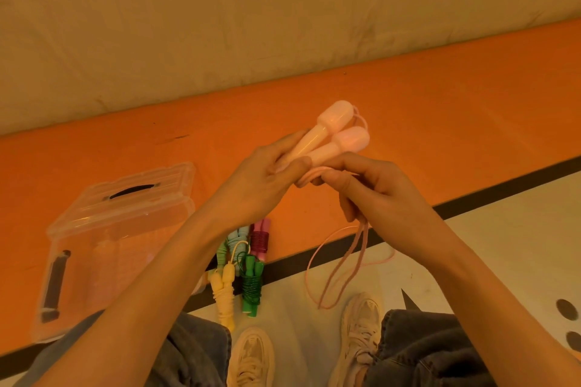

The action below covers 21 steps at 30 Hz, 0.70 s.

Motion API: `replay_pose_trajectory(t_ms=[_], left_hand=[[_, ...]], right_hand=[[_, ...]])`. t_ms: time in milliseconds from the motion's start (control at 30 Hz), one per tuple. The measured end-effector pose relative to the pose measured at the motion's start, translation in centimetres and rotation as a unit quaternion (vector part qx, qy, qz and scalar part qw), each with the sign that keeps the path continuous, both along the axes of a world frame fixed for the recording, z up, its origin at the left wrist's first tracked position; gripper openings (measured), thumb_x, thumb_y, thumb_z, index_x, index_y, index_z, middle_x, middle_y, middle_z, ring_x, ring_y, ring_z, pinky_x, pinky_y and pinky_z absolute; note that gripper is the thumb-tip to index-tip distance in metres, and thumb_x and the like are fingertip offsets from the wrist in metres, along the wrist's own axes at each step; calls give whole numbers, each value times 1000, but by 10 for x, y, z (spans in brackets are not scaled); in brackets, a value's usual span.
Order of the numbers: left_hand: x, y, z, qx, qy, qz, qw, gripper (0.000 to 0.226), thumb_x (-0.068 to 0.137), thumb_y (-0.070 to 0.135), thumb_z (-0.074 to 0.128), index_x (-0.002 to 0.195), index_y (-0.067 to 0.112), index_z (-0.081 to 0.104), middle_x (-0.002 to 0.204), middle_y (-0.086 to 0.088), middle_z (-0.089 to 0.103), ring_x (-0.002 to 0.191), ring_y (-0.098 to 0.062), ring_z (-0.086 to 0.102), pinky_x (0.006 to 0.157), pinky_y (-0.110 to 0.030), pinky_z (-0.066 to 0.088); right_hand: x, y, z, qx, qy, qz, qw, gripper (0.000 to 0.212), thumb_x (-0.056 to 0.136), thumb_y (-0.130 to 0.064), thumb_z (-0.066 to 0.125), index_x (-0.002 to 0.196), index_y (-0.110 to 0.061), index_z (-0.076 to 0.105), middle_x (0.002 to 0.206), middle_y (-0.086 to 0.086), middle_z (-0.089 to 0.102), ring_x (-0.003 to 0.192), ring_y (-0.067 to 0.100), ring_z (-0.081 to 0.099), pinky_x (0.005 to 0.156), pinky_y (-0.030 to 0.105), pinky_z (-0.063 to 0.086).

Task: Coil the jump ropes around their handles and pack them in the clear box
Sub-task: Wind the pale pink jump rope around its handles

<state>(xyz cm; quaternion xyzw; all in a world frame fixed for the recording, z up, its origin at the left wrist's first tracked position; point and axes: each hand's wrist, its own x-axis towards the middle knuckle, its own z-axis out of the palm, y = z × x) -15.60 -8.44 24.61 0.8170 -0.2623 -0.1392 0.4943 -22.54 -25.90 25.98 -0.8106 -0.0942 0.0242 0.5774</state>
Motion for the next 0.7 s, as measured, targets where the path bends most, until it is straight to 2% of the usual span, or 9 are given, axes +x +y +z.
replay_pose_trajectory(t_ms=[100,167,267,300,367,433,533,633,700], left_hand=[[0,1,-3,31,-2,-16,999,42,97,37,44,138,41,36,123,10,60,106,-14,57,88,-30,44],[0,1,-7,48,-4,-20,999,43,99,39,42,141,40,34,123,4,61,106,-21,57,89,-36,43],[-2,-1,-10,34,14,-18,999,43,97,45,34,139,45,33,108,-8,65,97,-32,58,86,-47,46],[-3,-1,-8,27,16,-26,999,44,95,45,33,139,43,33,99,-6,64,89,-29,58,80,-44,46],[-5,0,-4,24,12,-51,998,49,96,47,38,143,37,33,88,6,58,74,-8,53,65,-26,43],[-6,1,-2,43,21,-70,996,57,93,50,49,145,36,31,107,13,59,80,4,53,68,-15,41],[-8,5,-7,130,-19,-75,989,72,89,58,48,151,36,17,139,8,46,109,-3,51,92,-29,45],[-8,7,-8,218,-47,-64,973,70,95,56,39,152,36,4,134,6,43,102,-11,50,90,-36,45],[-7,9,-8,264,-55,-59,961,70,96,53,37,152,37,-2,136,4,39,106,-14,49,93,-39,43]], right_hand=[[0,3,-5,-92,-85,-24,992,20,94,-34,49,97,-28,67,91,-10,58,71,8,53,63,15,39],[3,4,-9,-108,-110,-40,987,18,94,-32,51,101,-26,67,104,-7,56,80,5,53,66,14,40],[6,3,-8,-80,-90,-61,991,17,92,-32,54,100,-29,68,102,-5,55,75,7,51,63,17,42],[6,3,-7,-74,-86,-64,991,17,92,-30,54,100,-28,68,101,-5,55,73,8,51,61,17,41],[6,1,-7,-74,-78,-67,992,18,93,-26,55,102,-21,70,100,-4,55,69,9,52,59,16,41],[6,0,-10,-86,-68,-70,991,20,93,-27,56,103,-18,70,99,-1,54,68,9,52,59,17,42],[6,-2,-13,-126,-59,-65,988,19,90,-34,57,102,-27,70,96,-3,56,72,6,51,64,19,41],[5,-7,-9,-186,-55,-53,980,15,83,-39,64,97,-37,67,87,-13,61,78,4,55,65,17,44],[5,-19,-3,-240,-37,-43,969,18,80,-34,68,92,-43,60,82,-18,59,78,-2,55,64,13,46]])
